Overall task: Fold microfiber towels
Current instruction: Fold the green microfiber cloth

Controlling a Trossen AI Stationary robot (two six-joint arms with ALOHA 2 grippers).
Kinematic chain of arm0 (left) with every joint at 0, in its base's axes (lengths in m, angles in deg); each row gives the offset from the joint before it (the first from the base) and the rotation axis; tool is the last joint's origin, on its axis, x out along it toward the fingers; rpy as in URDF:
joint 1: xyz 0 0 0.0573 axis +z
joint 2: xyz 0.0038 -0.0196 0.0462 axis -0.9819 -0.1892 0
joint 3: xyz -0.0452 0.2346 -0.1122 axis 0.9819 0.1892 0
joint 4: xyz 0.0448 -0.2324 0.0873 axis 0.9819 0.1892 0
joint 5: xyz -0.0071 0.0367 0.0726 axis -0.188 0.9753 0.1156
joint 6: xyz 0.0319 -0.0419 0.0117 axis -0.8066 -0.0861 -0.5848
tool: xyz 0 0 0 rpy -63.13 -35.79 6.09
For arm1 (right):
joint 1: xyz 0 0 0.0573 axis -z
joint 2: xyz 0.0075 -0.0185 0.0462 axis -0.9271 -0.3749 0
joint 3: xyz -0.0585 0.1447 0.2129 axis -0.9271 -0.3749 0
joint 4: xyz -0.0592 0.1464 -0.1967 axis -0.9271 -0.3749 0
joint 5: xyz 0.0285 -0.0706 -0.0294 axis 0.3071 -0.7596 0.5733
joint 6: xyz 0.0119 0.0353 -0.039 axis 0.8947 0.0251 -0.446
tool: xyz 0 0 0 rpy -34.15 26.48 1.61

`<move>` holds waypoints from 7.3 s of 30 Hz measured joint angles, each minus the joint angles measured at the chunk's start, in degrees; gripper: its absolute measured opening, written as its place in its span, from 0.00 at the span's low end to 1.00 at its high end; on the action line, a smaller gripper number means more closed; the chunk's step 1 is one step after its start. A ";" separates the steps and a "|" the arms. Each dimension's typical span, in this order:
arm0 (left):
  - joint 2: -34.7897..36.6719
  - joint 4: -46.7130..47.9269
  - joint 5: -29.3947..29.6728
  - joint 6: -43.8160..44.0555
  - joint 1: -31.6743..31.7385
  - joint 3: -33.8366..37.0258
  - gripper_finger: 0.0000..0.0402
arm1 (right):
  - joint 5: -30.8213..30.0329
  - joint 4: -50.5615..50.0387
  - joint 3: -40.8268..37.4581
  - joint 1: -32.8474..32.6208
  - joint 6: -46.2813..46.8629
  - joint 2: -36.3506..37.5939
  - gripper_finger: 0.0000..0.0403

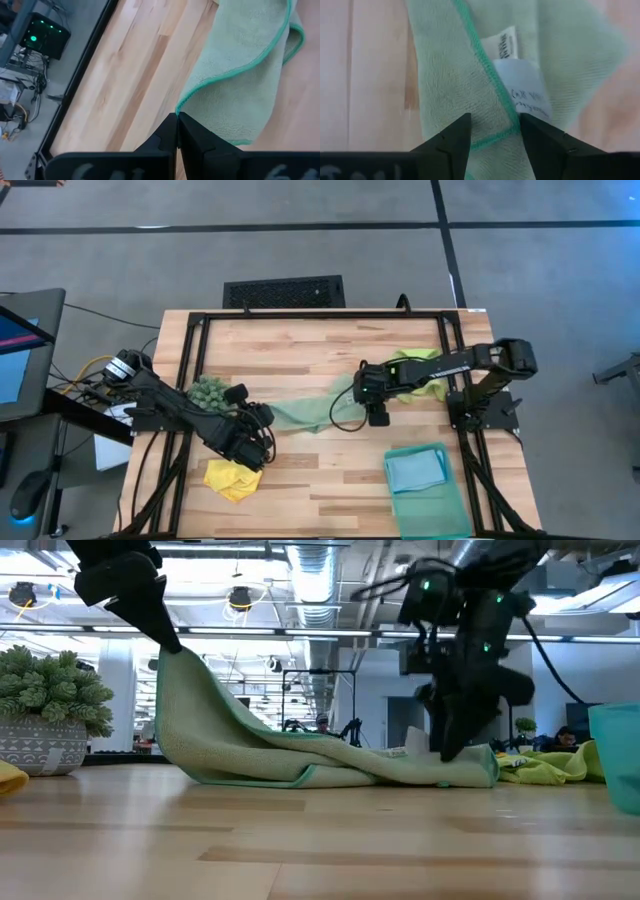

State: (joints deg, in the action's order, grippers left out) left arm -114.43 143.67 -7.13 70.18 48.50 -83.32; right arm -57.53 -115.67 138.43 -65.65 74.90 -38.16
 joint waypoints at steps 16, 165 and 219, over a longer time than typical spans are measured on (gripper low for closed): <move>0.00 -0.33 0.01 -1.04 -0.38 0.00 0.00 | 0.43 -2.66 0.02 -4.91 -0.21 6.70 0.03; 11.39 -28.20 -8.43 -5.51 -2.95 28.63 0.00 | -25.13 15.43 -19.03 -18.11 12.01 17.44 0.05; 11.37 -43.74 -13.16 -11.51 -2.97 31.61 0.29 | -11.35 12.39 -19.02 -18.07 10.45 14.73 0.11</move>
State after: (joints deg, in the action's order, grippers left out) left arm -103.07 99.93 -20.29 58.67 45.53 -51.72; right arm -68.88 -103.28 119.42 -83.71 85.34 -23.44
